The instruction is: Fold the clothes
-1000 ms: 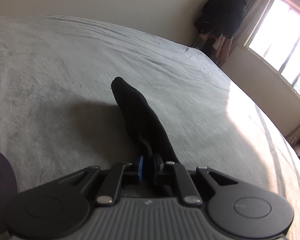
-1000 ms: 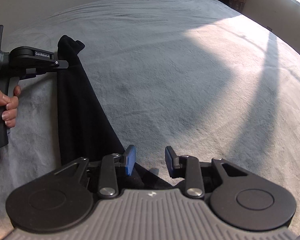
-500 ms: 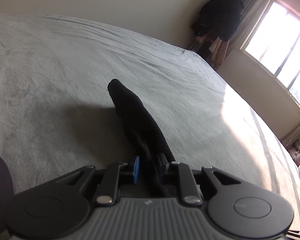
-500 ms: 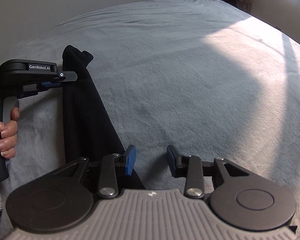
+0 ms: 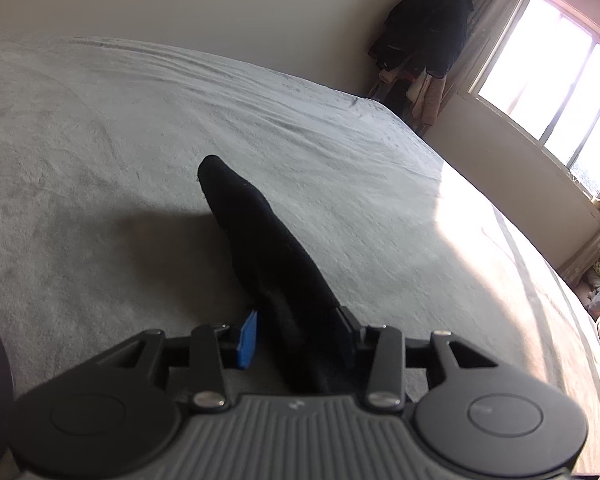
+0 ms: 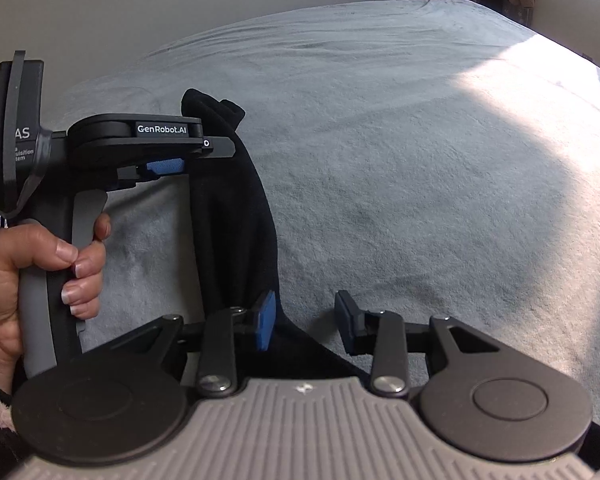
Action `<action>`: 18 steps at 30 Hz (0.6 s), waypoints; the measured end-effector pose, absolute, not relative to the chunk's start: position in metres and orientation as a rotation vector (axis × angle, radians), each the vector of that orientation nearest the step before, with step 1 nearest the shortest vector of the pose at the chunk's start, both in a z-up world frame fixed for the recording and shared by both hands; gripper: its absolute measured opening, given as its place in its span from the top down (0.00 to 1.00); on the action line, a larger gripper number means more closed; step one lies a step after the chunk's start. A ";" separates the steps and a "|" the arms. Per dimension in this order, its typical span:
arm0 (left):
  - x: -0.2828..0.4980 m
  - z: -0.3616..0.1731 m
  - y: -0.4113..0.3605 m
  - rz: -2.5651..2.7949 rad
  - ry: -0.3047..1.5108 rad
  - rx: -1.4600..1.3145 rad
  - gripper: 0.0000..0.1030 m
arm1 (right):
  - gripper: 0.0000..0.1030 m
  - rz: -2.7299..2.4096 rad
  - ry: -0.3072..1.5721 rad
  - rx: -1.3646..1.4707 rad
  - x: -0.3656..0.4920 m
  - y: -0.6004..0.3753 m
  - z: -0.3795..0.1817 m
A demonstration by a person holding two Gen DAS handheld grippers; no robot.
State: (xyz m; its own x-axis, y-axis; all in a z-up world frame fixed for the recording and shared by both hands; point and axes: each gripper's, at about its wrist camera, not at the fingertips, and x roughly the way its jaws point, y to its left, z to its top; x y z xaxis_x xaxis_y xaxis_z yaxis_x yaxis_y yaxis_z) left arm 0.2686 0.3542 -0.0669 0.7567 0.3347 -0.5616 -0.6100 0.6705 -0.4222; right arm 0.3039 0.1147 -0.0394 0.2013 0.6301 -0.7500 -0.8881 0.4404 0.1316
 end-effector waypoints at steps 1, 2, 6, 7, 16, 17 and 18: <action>0.268 -0.067 0.355 0.552 0.464 -0.645 0.59 | 0.73 1.099 0.833 -0.379 0.300 0.116 -0.040; 0.267 -0.068 0.356 0.550 0.460 -0.653 0.60 | 0.78 1.104 0.827 -0.394 0.296 0.118 -0.041; 0.265 -0.071 0.357 0.552 0.454 -0.654 0.65 | 0.89 1.101 0.784 -0.461 0.280 0.125 -0.043; 0.265 -0.071 0.357 0.556 0.454 -0.654 0.73 | 0.90 1.089 0.766 -0.479 0.276 0.126 -0.043; 0.264 -0.071 0.358 0.573 0.451 -0.685 0.89 | 0.94 0.775 0.419 -0.560 0.247 0.116 -0.026; 0.265 -0.071 0.358 0.572 0.453 -0.685 0.89 | 0.94 0.760 0.409 -0.598 0.249 0.120 -0.029; 0.265 -0.071 0.358 0.570 0.455 -0.685 0.88 | 0.94 0.763 0.419 -0.627 0.250 0.123 -0.033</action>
